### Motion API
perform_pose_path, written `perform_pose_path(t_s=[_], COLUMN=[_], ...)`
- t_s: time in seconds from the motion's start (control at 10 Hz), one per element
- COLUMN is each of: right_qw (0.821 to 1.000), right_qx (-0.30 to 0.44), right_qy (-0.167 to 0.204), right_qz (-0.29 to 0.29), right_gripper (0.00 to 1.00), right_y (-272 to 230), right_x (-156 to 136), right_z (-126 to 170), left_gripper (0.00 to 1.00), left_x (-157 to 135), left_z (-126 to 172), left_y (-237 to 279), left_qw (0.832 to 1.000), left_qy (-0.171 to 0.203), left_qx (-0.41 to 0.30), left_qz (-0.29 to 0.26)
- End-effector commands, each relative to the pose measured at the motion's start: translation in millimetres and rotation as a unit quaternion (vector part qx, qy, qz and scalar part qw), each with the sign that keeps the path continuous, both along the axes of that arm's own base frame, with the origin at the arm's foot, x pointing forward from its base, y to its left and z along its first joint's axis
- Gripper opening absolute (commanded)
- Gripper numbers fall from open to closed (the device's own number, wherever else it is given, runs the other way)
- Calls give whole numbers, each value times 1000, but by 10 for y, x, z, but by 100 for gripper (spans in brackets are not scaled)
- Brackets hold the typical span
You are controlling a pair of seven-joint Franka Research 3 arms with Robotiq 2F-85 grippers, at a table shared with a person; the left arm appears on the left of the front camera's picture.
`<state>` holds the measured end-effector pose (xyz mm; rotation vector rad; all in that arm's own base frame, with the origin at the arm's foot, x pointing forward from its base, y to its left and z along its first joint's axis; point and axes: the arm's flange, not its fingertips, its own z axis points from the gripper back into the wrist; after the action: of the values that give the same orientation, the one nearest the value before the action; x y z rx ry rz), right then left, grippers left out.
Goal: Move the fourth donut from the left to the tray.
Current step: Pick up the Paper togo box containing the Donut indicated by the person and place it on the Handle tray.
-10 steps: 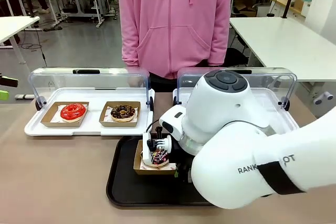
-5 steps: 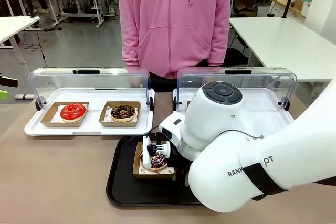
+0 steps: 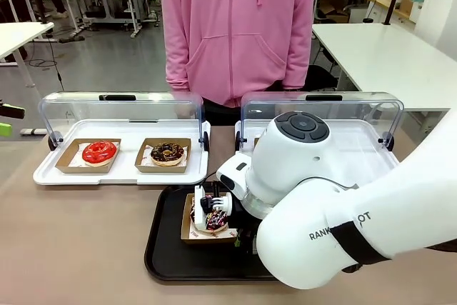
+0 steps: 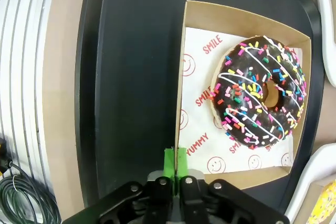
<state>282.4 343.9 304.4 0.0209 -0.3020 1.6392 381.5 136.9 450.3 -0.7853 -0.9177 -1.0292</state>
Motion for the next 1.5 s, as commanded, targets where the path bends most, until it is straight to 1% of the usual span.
perform_pose_path(t_s=[0.0, 0.1, 0.3, 0.4, 0.6, 0.7, 0.8, 1.0, 1.1, 1.2, 1.4], right_qw=[1000, 1000, 1000, 1000, 1000, 1000, 1000, 999, 999, 999, 999], right_qx=[-2, 2, 8, 13, 13, 18, 20, 29, 32, 15, 15], right_qy=[-11, -9, -7, -9, -16, -24, -20, -12, 3, -28, -28], right_qz=[13, 12, 10, 5, -3, 0, 2, 8, 13, -7, -7], right_gripper=[60, 100, 100, 82, 100, 100, 100, 100, 100, 100, 100], right_y=[-815, -816, -823, -829, -844, -845, -852, -868, -872, -205, -205], right_x=[-595, -608, -614, -623, -639, -657, -656, -645, -628, -156, -156], right_z=[-149, -103, 47, 158, 444, 592, 677, 758, 781, 1041, 1041], left_gripper=[100, 100, 100, 100, 100, 100, 100, 100, 100, 100, 100], left_x=[-8, -8, -8, -8, -8, -8, -8, -8, -8, -8, -8], left_z=[23, 23, 23, 23, 23, 23, 23, 23, 23, 23, 23], left_y=[0, 0, 0, 0, 0, 0, 0, 0, 0, 0, 0], left_qw=[1000, 1000, 1000, 1000, 1000, 1000, 1000, 1000, 1000, 1000, 1000], left_qy=[-5, -5, -5, -5, -5, -5, -5, -5, -5, -5, -5], left_qx=[-8, -8, -8, -8, -8, -8, -8, -8, -8, -8, -8], left_qz=[-2, -2, -2, -2, -2, -2, -2, -2, -2, -2, -2])
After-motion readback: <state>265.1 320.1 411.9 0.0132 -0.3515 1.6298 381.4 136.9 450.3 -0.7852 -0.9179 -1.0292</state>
